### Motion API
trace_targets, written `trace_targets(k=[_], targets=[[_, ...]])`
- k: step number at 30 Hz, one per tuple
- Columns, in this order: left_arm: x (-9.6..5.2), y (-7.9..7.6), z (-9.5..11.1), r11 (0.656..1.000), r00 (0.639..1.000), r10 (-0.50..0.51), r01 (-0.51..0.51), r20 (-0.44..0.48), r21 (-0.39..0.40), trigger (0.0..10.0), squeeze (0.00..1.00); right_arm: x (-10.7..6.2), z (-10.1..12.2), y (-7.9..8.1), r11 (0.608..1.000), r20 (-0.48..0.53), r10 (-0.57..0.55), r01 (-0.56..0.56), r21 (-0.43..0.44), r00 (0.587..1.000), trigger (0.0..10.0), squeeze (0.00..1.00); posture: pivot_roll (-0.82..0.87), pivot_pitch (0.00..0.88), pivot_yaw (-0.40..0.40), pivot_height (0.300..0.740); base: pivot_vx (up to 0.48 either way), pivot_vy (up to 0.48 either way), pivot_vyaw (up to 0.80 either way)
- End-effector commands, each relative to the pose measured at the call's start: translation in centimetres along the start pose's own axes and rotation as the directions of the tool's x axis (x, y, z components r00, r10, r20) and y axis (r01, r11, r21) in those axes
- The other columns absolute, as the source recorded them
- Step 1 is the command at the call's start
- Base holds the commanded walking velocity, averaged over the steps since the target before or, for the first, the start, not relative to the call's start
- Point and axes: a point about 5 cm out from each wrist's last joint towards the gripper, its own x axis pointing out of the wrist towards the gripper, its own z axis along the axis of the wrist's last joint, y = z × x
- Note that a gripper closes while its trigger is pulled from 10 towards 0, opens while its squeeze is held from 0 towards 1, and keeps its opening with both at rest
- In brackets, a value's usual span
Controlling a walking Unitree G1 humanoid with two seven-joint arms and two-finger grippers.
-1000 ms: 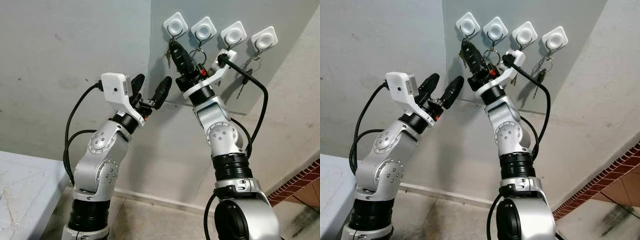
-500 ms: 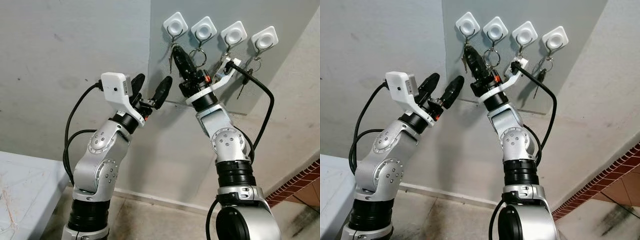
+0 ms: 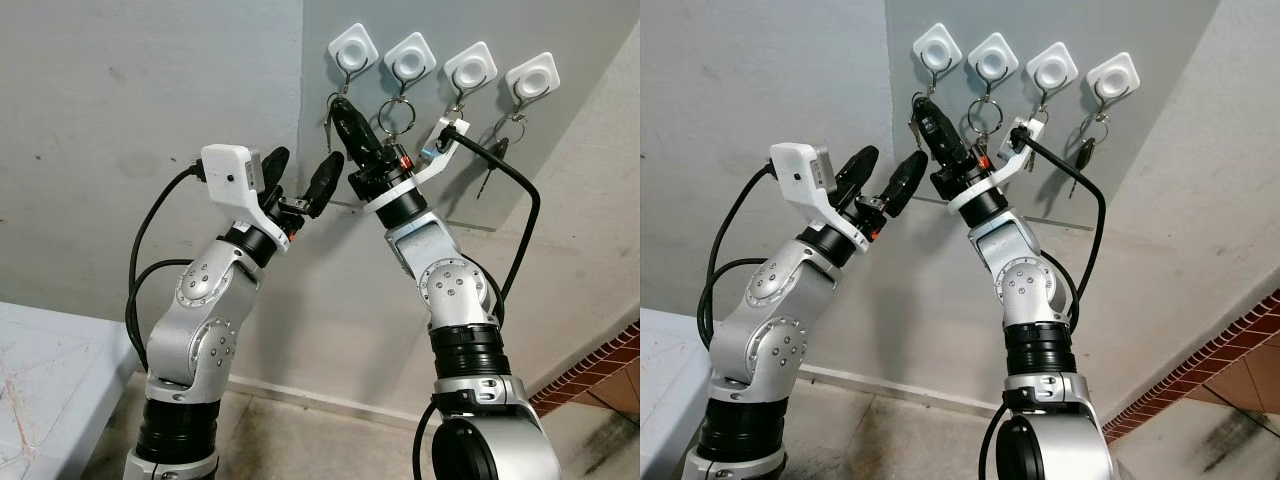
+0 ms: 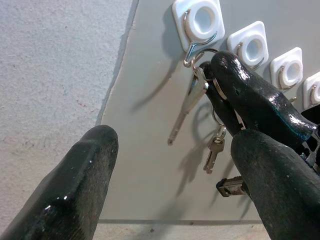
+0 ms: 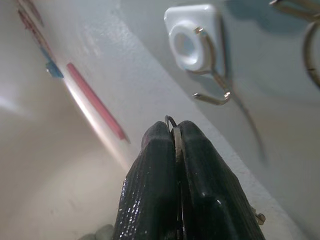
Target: Hang keys on a hook
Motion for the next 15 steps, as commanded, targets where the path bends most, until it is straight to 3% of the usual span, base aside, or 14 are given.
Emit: trace_targets(k=[1,15], targets=[[0.16,-0.39,0.50,1.000,1.000,-0.016,0.016,0.012,0.005,10.0,0.00,1.42,-0.41,0.73,0.999,0.050,0.008,-0.010,0.052,0.999,10.0,0.00,0.04,0.000,-0.060,0.740,0.000,0.000,0.00],[0.26,-0.55,0.40,1.000,1.000,-0.020,0.020,0.009,-0.004,10.0,0.00,2.07,-0.07,0.73,1.000,0.056,-0.001,-0.001,0.025,0.998,10.0,0.00,0.04,0.000,-0.058,0.740,0.000,0.000,0.00]])
